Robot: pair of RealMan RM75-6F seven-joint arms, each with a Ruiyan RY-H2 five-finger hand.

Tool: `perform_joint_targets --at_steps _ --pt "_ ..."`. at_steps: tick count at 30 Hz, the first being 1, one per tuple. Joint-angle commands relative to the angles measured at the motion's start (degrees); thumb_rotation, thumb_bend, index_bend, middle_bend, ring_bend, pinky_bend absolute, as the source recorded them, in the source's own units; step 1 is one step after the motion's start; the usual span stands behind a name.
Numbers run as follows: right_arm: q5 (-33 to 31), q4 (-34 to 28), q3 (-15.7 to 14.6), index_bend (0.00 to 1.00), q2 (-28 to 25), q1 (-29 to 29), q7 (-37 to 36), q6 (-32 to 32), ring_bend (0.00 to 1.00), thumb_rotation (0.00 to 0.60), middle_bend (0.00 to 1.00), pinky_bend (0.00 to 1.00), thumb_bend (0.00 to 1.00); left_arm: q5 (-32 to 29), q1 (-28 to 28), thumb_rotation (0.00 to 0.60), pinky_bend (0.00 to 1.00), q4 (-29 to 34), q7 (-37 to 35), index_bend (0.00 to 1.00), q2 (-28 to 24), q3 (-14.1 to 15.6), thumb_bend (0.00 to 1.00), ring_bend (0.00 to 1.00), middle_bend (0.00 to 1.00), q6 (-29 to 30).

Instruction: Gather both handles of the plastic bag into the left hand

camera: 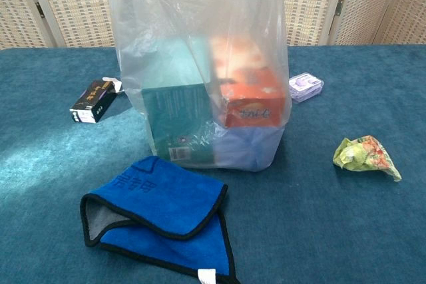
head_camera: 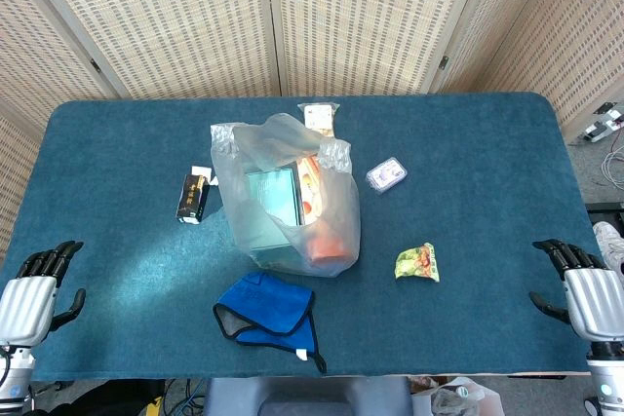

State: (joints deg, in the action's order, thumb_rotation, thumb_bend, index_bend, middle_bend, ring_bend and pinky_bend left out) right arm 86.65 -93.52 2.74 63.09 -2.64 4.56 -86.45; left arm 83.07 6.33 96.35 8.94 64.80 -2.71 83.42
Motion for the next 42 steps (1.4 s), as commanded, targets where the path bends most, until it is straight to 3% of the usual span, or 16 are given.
perform_joint_targets --at_steps 1,30,42 --pt "0.0 0.1 0.0 0.26 0.1 -0.1 0.0 0.1 0.26 0.600 0.26 0.40 0.14 0.0 0.1 0.600 0.13 -0.1 -0.1 0.13 0.0 0.0 0.38 0.16 0.12 -0.1" --pt "1.1 -0.7 0.2 0.26 -1.6 0.6 -1.8 -1.4 0.26 0.600 0.26 0.40 0.14 3.4 2.8 0.600 0.13 0.6 -7.0 0.13 -2.6 -1.0 0.38 0.17 0.12 -1.6" --pt "2.8 -3.4 -0.2 0.26 -4.1 -0.3 -5.0 0.1 0.26 0.600 0.26 0.40 0.14 4.8 7.5 0.600 0.13 0.5 -19.7 0.14 -5.5 -2.7 0.38 0.17 0.12 -6.3"
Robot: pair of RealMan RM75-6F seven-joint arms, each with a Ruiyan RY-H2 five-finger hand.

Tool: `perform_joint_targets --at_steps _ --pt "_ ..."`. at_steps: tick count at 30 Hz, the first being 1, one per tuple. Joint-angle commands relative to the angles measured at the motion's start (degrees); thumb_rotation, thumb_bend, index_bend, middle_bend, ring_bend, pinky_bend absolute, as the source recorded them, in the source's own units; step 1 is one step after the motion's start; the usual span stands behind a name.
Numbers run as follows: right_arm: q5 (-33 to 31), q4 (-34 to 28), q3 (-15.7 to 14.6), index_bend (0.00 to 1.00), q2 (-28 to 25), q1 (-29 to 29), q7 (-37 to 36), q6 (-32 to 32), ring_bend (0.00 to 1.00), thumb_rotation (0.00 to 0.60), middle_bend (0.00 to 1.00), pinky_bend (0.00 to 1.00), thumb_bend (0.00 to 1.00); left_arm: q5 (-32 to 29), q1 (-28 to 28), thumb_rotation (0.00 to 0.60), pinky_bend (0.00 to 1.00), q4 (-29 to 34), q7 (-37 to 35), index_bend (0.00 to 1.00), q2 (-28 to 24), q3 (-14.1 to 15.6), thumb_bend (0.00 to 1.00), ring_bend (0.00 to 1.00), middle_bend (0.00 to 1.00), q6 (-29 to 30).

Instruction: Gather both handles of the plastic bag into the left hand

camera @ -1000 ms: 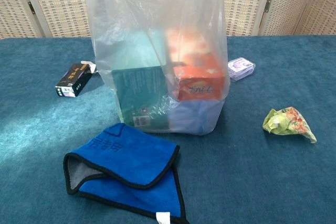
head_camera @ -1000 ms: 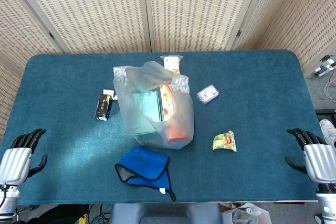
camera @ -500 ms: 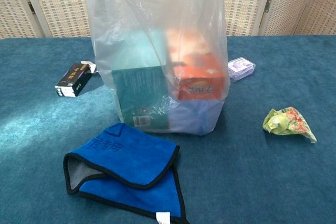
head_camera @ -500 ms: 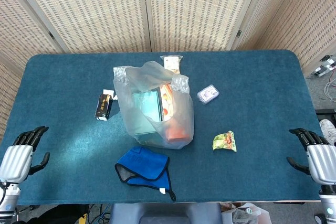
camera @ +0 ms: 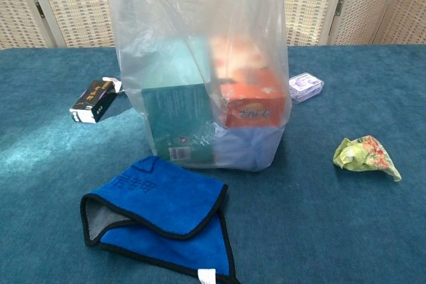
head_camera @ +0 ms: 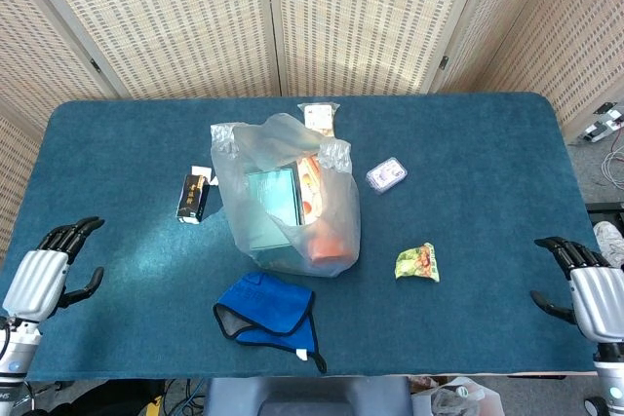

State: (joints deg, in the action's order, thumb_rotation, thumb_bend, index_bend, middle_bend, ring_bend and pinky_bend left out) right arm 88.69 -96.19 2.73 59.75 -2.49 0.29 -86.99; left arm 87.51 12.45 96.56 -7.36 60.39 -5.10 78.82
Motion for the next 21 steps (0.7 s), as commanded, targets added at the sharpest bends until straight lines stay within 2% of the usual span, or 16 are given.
perform_joint_targets --at_steps 1,13,17,21 --pt "1.1 -0.9 -0.2 0.26 -1.0 -0.6 -0.9 0.7 0.26 0.600 0.26 0.40 0.14 0.5 1.5 0.600 0.13 0.2 -3.8 0.15 -1.2 -0.3 0.38 0.17 0.12 -1.8" --pt "3.1 -2.0 -0.8 0.25 -2.6 -1.3 -2.4 1.0 0.26 0.600 0.26 0.40 0.14 1.6 5.2 0.600 0.15 -2.8 -8.7 0.16 -0.2 -2.9 0.38 0.19 0.15 -1.6" --pt "3.6 -2.3 -1.1 0.25 -3.1 -1.0 -2.5 0.4 0.26 0.600 0.26 0.40 0.14 1.6 7.2 0.600 0.19 -1.2 -18.9 0.16 -1.5 -3.6 0.38 0.21 0.15 -3.8" --pt "4.1 -2.6 -1.0 0.25 -3.8 -0.4 -2.9 -1.0 0.26 0.600 0.26 0.40 0.14 2.2 9.2 0.600 0.23 -0.2 -25.3 0.16 -3.7 -4.0 0.38 0.22 0.15 -6.0"
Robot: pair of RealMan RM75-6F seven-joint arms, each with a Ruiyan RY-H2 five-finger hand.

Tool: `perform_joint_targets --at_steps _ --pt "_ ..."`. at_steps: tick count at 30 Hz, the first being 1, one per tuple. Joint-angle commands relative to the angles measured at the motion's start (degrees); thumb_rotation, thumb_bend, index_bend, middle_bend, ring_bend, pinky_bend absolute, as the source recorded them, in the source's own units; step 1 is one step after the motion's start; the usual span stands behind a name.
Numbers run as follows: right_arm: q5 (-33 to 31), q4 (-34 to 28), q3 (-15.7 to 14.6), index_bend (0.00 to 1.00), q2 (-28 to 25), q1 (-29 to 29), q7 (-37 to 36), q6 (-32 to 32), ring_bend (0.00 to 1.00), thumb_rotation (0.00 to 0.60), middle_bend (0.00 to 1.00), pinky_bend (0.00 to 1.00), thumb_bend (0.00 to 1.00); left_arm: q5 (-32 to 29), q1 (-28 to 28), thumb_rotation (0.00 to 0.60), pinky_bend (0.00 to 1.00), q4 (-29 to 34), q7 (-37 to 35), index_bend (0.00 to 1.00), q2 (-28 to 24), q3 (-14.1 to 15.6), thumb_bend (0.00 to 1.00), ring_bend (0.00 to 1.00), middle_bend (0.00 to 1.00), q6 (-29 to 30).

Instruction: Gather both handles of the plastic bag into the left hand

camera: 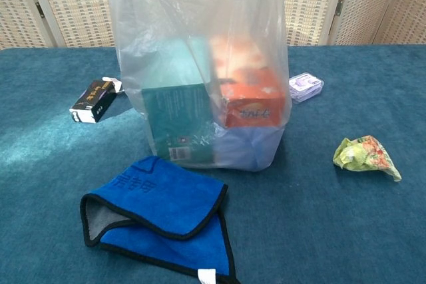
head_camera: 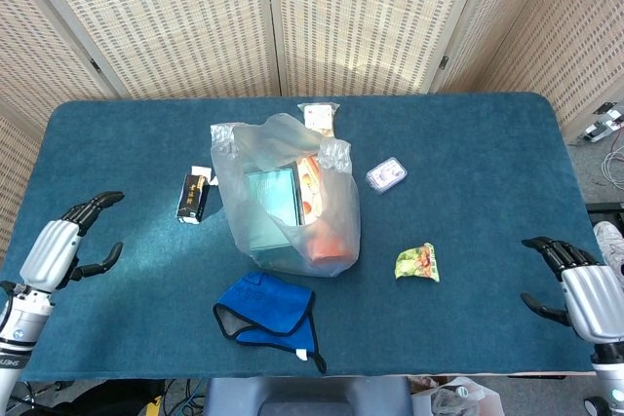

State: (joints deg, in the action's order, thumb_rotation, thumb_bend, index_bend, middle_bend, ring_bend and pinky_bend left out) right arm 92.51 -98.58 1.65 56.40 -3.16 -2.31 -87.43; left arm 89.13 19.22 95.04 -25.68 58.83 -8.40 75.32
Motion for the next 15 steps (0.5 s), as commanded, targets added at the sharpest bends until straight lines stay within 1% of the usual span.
perform_joint_targets --at_steps 1,5,8,12,15 --pt "0.4 -0.3 0.1 0.25 -0.7 0.2 -0.6 -0.7 0.26 0.600 0.26 0.40 0.14 0.6 2.9 0.600 0.24 1.6 -8.3 0.16 -2.4 -0.8 0.38 0.22 0.15 -3.0" --pt "1.6 -0.9 0.3 0.21 -1.8 -0.4 -0.4 -0.8 0.26 0.600 0.26 0.40 0.14 0.1 5.2 0.600 0.25 3.5 -16.0 0.15 -3.9 -1.4 0.38 0.22 0.15 -5.9" --pt "3.4 -1.1 1.1 0.17 -1.8 -1.0 0.0 -2.1 0.25 0.600 0.23 0.39 0.14 -0.6 6.8 0.600 0.25 4.6 -21.9 0.15 -5.0 -2.2 0.38 0.22 0.15 -7.8" --pt "5.8 -1.3 3.4 0.11 -1.7 -2.5 1.1 -4.4 0.21 0.600 0.19 0.36 0.14 -1.7 9.1 0.600 0.25 5.0 -29.1 0.15 -5.6 -3.1 0.38 0.22 0.15 -10.7" --pt "7.1 -2.3 5.0 0.09 -2.1 -4.4 1.7 -4.4 0.18 0.600 0.17 0.34 0.14 -2.3 10.6 0.600 0.25 5.5 -33.8 0.15 -6.0 -3.6 0.38 0.22 0.15 -12.7"
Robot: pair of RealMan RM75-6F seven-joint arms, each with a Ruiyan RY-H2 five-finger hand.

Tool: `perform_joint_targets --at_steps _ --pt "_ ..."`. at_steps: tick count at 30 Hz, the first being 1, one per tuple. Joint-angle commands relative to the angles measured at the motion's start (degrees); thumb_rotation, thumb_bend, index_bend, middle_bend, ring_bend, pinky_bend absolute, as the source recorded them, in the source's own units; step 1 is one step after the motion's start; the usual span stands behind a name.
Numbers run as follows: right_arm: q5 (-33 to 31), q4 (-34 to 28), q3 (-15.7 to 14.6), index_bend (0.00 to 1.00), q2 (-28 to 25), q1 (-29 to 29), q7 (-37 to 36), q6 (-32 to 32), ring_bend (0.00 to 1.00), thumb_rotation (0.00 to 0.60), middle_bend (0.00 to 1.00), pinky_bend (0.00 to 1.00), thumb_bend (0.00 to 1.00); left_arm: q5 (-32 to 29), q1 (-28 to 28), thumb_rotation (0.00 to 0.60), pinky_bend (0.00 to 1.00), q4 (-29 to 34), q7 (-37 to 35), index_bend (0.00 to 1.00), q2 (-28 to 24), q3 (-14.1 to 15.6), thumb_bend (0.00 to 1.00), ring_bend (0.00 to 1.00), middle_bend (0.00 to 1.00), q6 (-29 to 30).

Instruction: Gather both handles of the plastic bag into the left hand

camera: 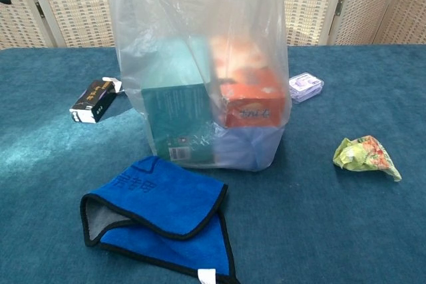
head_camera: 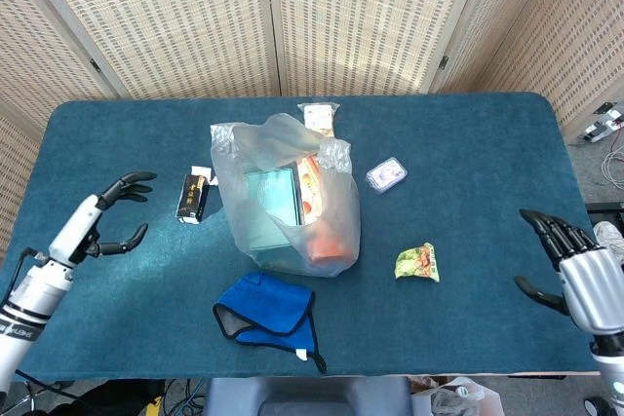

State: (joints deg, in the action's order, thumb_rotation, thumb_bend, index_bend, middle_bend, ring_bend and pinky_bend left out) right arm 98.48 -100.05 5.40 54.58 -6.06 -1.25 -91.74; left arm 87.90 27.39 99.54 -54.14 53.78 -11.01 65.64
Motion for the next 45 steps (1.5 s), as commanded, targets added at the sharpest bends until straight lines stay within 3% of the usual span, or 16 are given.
perform_joint_targets --at_steps 1,12,21,27,32,45 --pt "1.6 -1.5 1.8 0.08 -0.5 -2.5 0.9 0.5 0.18 0.600 0.17 0.33 0.14 -1.3 3.1 0.600 0.26 1.4 -7.6 0.15 -1.2 -1.1 0.38 0.22 0.15 -4.1" --pt "0.5 -7.9 8.6 0.02 -1.9 -12.5 3.0 7.8 0.12 0.600 0.13 0.28 0.14 -3.8 7.6 0.600 0.26 2.1 -20.7 0.15 -1.3 -3.9 0.38 0.22 0.15 -8.5" --pt "-3.2 -9.6 13.2 0.00 -0.7 -17.2 6.8 9.4 0.10 0.600 0.10 0.26 0.14 -3.1 9.5 0.600 0.26 4.2 -31.6 0.14 -3.1 -4.7 0.38 0.22 0.15 -11.6" --pt "-3.0 -10.2 13.8 0.00 0.1 -18.5 8.5 9.0 0.09 0.600 0.10 0.26 0.14 5.7 11.4 0.600 0.28 3.1 -40.9 0.13 -4.2 -2.4 0.38 0.23 0.16 -11.7" --pt "-3.0 -10.4 13.8 0.00 0.4 -18.6 9.1 8.5 0.09 0.600 0.10 0.26 0.14 8.8 13.4 0.600 0.28 1.4 -45.8 0.13 -3.5 -1.1 0.38 0.23 0.16 -10.9" --pt "-3.1 -9.3 13.0 0.00 0.8 -19.2 8.8 8.4 0.09 0.600 0.09 0.26 0.14 6.3 18.7 0.600 0.28 -4.4 -47.6 0.13 0.9 0.3 0.37 0.23 0.16 -12.2"
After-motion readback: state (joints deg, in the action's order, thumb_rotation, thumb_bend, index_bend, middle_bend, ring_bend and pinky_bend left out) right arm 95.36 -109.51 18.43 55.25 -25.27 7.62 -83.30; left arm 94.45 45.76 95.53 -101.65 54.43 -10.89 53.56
